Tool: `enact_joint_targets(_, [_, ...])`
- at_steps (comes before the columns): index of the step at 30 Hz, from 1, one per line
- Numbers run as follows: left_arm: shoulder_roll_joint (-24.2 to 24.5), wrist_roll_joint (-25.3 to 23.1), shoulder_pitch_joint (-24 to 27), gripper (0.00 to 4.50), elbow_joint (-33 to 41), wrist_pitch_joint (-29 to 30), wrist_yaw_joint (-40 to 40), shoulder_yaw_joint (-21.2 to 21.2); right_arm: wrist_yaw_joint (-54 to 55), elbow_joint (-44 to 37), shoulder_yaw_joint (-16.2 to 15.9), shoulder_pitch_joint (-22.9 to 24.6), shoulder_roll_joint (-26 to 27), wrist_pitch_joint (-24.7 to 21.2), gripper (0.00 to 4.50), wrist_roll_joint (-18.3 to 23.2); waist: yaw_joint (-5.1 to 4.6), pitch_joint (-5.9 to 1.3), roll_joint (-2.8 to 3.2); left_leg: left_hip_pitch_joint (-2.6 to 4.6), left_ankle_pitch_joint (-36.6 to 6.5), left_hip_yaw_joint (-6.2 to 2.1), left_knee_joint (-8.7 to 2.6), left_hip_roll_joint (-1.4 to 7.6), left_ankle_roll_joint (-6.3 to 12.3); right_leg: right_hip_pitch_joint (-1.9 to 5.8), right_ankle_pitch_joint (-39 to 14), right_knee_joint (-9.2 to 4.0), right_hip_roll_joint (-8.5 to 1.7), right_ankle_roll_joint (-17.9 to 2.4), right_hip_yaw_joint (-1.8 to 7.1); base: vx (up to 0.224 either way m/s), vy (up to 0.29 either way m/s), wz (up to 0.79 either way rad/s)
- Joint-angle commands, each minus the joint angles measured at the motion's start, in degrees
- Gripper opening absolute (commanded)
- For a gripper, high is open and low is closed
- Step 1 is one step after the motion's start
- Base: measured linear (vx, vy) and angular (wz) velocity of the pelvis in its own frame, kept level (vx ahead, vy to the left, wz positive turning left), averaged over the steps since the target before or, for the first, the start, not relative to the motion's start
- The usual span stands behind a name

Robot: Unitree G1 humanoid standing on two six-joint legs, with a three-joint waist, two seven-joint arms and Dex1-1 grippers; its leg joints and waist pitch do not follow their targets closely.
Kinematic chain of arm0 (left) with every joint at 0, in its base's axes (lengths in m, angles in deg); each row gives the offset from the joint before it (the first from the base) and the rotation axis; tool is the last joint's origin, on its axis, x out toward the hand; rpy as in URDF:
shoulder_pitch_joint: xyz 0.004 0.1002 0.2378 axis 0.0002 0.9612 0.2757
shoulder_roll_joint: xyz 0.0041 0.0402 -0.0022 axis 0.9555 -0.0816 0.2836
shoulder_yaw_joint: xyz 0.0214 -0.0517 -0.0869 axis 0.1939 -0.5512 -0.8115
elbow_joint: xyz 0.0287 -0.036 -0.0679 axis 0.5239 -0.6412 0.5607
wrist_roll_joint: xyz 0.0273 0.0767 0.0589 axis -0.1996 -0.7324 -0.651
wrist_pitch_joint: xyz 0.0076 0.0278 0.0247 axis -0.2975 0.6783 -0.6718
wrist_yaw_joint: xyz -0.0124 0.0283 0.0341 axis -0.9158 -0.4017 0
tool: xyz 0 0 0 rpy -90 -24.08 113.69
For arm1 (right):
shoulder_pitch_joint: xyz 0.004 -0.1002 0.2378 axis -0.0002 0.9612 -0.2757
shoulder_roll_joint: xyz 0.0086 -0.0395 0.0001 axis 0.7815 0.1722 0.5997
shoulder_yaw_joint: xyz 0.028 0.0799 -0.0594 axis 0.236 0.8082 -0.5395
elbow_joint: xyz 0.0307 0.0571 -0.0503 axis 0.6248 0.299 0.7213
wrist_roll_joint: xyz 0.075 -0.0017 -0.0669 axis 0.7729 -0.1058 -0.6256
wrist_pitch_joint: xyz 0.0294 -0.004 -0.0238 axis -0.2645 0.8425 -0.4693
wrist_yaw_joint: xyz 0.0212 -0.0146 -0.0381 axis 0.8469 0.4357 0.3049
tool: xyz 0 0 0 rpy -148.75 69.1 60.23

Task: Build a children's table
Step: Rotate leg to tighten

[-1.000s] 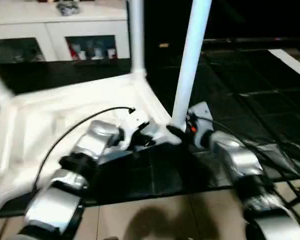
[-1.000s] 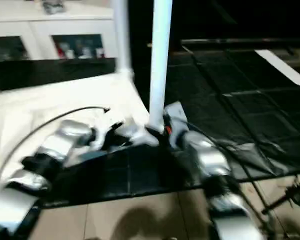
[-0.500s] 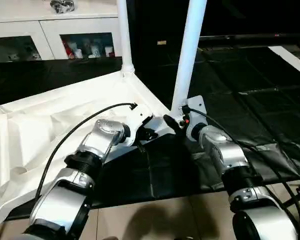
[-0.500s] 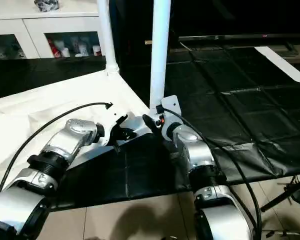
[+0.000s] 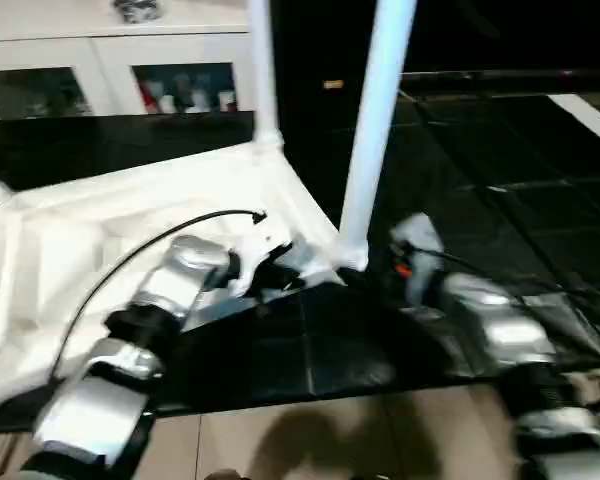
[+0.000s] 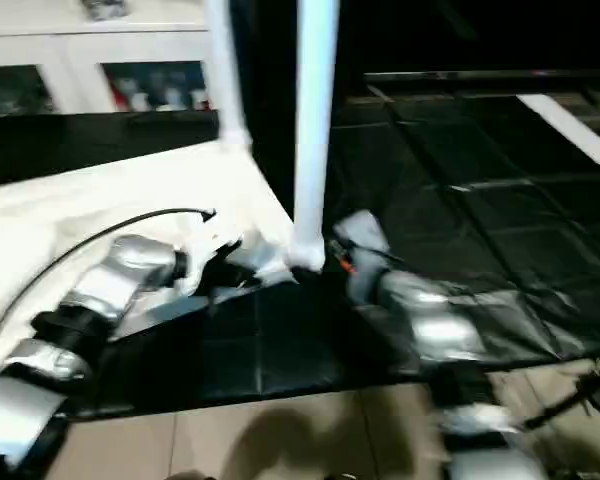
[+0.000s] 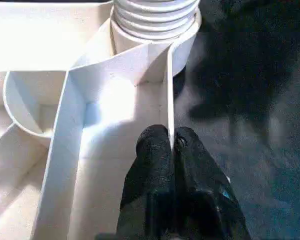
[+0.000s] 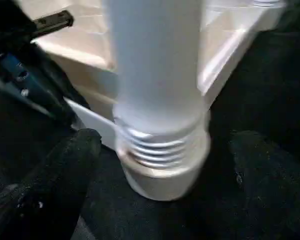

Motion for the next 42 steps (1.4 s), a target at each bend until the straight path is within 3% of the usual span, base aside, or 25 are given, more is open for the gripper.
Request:
enact_joint_targets(1, [0.06, 0.17, -0.74, 0.00, 0.90, -3.21, -4.97, 2.01, -4.66, -2.17, -1.19, -0.01, -1.64, 0.12, 4.47, 1.03, 0.27, -4.67, 0.13, 0.49, -9.99, -0.14, -3.17, 1.57, 4.48, 3.81, -13.15, -4.11, -4.25, -10.65, 3.37, 0.000, 0.000, 0.00])
enact_joint_targets(4, [1.28, 0.16, -0.67, 0.00, 0.47, -5.77, -9.68, 3.61, -10.99, -4.38, -2.28, 0.30, -4.57, -1.18, 4.47, 2.26, 0.97, -4.80, 0.13, 0.63, -9.65, -0.18, -3.11, 1.81, 5.04, 3.76, -11.21, -3.87, -4.12, -10.96, 3.46, 0.000, 0.000, 0.00])
enact_joint_targets(7, [2.19, -0.17, -0.68, 0.00, 0.01, -7.58, -13.14, 4.96, -18.40, -7.01, -4.54, 0.45, -7.13, -2.77, 4.47, 4.17, 1.63, -4.67, 0.23, 0.70, -11.07, -0.19, -3.21, 1.84, 4.76, 3.73, -12.60, -4.02, -4.26, -11.13, 3.37, 0.000, 0.000, 0.00])
enact_joint_targets(11, [2.93, -0.41, -0.21, 0.00, 0.34, -8.92, -16.66, 6.16, -22.19, -6.55, -7.11, -0.01, -8.11, 0.42, 4.47, 2.15, 2.29, -4.74, 0.13, 0.78, -10.92, -0.18, -3.19, 1.91, 3.89, 3.52, -14.61, -4.20, -4.49, -10.28, 3.42, 0.000, 0.000, 0.00])
enact_joint_targets(17, [3.70, -0.91, -0.02, 0.00, 0.34, -10.56, -19.10, 7.31, -22.70, -3.90, -10.18, -1.46, -6.93, 4.00, 4.47, -1.06, 2.33, -4.74, 0.02, 0.62, -10.74, -0.29, -3.28, 1.86, 3.36, 3.63, -14.89, -4.03, -4.47, -10.24, 3.38, 0.000, 0.000, 0.00])
enact_joint_targets(18, [3.70, -0.94, -0.09, 0.00, 0.17, -10.82, -19.19, 7.32, -22.71, -3.66, -10.50, -1.81, -6.73, 3.76, 4.47, -1.04, 2.33, -4.72, -0.24, 0.64, -10.66, -0.26, -3.31, 1.91, 3.43, 3.62, -14.90, -4.07, -4.45, -10.15, 3.40, 0.000, 0.000, 0.00])
enact_joint_targets(20, [3.84, -0.94, -0.11, 0.00, 0.25, -11.09, -19.62, 7.37, -23.30, -3.01, -10.86, -2.58, -6.42, 2.90, 4.11, -0.55, 2.36, -4.78, -0.04, 0.63, -10.34, -0.33, -3.30, 1.97, 3.49, 3.62, -14.66, -3.92, -4.46, -10.24, 3.40, 0.000, 0.000, 0.00])
enact_joint_targets(23, [3.90, -0.97, -0.10, 0.00, 0.32, -11.25, -19.87, 7.35, -23.56, -2.25, -10.85, -3.04, -6.10, 3.31, 4.08, -0.55, 2.37, -4.78, -0.29, 0.53, -9.87, -0.30, -3.27, 1.95, 3.62, 3.66, -14.22, -3.80, -4.52, -10.20, 3.47, 0.000, 0.000, 0.00])
enact_joint_targets(24, [3.90, -0.97, -0.10, 0.00, 0.32, -11.25, -19.87, 7.35, -23.56, -2.25, -10.85, -3.04, -6.10, 3.31, 3.82, -0.55, 2.39, -4.82, -0.22, 0.53, -9.58, -0.28, -3.23, 1.94, 3.66, 3.64, -14.04, -3.78, -4.53, -10.23, 3.47, 0.000, 0.000, 0.00])
enact_joint_targets(29, [4.14, -0.83, 0.12, 0.00, 0.59, -11.52, -20.23, 7.55, -24.40, -1.20, -10.78, -3.77, -5.73, 3.74, 3.56, -0.22, 2.40, -4.81, -0.17, 0.49, -9.60, -0.28, -3.21, 1.90, 3.75, 3.65, -14.03, -3.83, -4.48, -10.13, 3.42, 0.000, 0.000, 0.00])
enact_joint_targets(30, [4.17, -0.87, 0.17, 0.00, 0.59, -11.59, -20.27, 7.60, -24.50, -1.14, -10.85, -3.80, -5.74, 3.65, 3.40, -0.10, 2.42, -4.84, 0.09, 0.51, -9.66, -0.32, -3.19, 1.92, 3.72, 3.67, -14.12, -3.80, -4.53, -10.15, 3.42, 0.000, 0.000, 0.00])
enact_joint_targets(35, [4.13, -1.00, 0.08, 0.00, 0.32, -11.80, -20.33, 7.70, -24.70, -1.19, -10.94, -3.48, -5.72, 3.59, 2.94, 0.15, 2.40, -4.85, -0.03, 0.58, -9.82, -0.30, -3.22, 1.96, 3.60, 3.65, -13.57, -3.77, -4.47, -10.40, 3.43, 0.000, 0.000, 0.00])
enact_joint_targets(42, [3.98, -0.91, -0.01, 0.00, -0.03, -11.80, -20.23, 7.58, -25.09, -1.83, -10.84, -2.31, -5.00, 3.19, 2.77, 0.77, 2.40, -4.87, -0.22, 0.50, -9.53, -0.28, -3.18, 1.91, 3.74, 3.72, -13.24, -3.66, -4.46, -10.51, 3.44, 0.000, 0.000, 0.00])
